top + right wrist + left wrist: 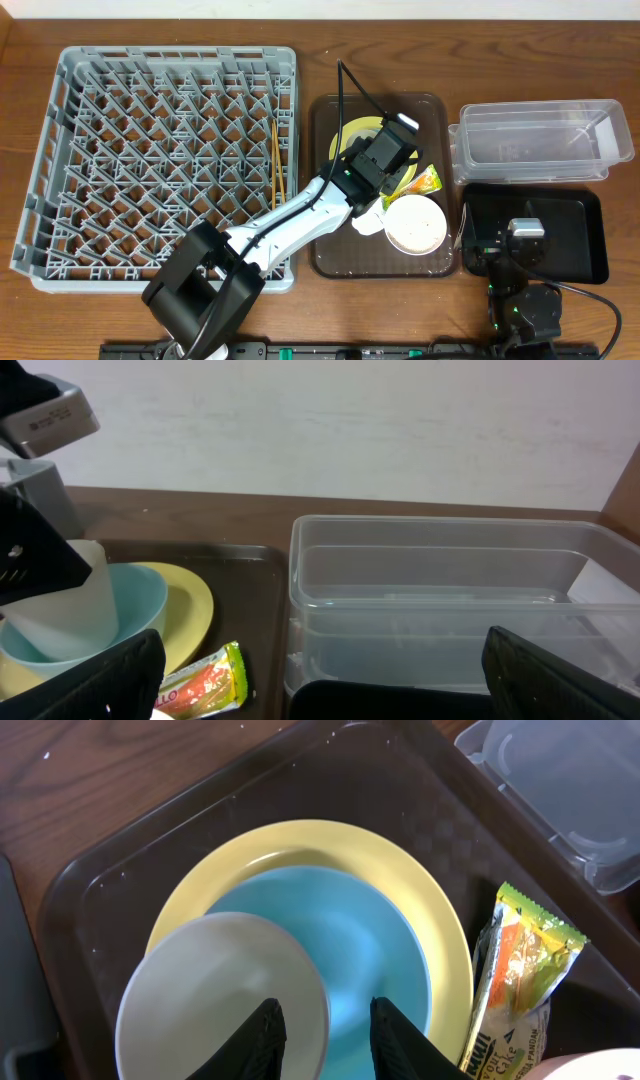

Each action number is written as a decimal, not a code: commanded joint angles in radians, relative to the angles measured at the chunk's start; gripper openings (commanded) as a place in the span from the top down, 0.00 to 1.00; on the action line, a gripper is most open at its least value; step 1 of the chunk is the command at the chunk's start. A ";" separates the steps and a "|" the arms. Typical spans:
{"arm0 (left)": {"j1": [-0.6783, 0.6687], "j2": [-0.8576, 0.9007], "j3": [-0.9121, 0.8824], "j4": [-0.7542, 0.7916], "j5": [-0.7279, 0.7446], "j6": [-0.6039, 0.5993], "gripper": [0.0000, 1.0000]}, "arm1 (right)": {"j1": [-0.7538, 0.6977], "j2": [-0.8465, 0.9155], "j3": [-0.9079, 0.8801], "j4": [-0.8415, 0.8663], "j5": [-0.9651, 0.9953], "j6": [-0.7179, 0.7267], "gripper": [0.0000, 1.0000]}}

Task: Sort waste into correct bins and load items into the dishwasher rack
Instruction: 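Lift the white cup and carry it left over the dish rack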

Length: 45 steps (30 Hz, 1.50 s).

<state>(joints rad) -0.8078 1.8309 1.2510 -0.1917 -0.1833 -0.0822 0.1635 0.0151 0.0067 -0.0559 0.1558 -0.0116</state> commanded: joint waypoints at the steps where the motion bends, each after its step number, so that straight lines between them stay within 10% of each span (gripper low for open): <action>1: 0.003 -0.008 -0.002 -0.017 -0.008 -0.005 0.68 | -0.007 0.000 -0.002 -0.004 0.001 -0.004 0.01; 45: 0.013 -0.110 0.037 -0.051 0.126 -0.006 0.94 | -0.007 0.000 -0.002 -0.004 0.000 -0.004 0.01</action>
<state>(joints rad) -0.8047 1.8244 1.2514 -0.2447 -0.1402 -0.0822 0.1635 0.0151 0.0067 -0.0559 0.1562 -0.0113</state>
